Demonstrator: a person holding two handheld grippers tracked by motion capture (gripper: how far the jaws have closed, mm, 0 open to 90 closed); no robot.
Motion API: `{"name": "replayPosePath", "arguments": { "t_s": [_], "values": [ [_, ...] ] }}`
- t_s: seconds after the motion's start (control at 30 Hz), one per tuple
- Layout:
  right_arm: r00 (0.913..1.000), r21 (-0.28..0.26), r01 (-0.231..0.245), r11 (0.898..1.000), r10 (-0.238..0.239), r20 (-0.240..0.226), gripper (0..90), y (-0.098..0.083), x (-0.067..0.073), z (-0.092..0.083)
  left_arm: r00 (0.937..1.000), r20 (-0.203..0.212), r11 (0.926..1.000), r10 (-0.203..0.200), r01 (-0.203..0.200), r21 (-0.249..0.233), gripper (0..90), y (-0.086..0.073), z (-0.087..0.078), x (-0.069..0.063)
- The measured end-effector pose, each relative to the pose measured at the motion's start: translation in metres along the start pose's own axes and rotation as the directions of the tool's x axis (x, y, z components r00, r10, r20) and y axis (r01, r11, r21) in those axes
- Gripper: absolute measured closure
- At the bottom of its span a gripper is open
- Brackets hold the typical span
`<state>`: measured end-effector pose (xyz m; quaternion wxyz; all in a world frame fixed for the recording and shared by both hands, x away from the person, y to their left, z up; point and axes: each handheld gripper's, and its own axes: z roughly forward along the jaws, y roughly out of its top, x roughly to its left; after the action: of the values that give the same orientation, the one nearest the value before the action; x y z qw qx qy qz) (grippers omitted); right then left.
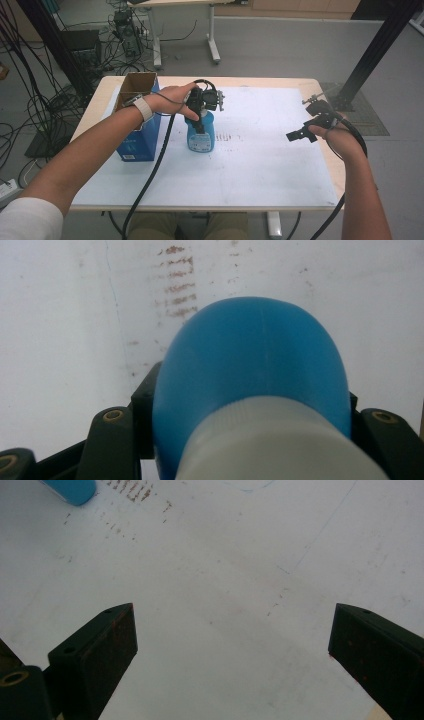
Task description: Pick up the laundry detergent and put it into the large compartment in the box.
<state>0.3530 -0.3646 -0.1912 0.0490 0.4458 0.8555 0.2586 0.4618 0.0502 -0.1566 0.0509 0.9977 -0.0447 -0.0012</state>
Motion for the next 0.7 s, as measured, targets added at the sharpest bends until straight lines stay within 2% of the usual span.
{"name": "replayPosePath", "arguments": {
  "t_s": [0.47,0.7],
  "values": [
    [1.0,-0.006,-0.002,1.0,0.002,0.002,5.4,-0.003,0.0,-0.003,0.9997,0.001,0.9996,-0.025,0.025,0.012,39.6,0.002,-0.001,-0.001],
    [1.0,-0.011,-0.006,1.0,0.006,0.006,5.4,-0.007,0.001,-0.006,0.9993,-0.002,0.9992,-0.038,0.038,0.01,39.5,0.002,-0.014,-0.007]
  ]
}}
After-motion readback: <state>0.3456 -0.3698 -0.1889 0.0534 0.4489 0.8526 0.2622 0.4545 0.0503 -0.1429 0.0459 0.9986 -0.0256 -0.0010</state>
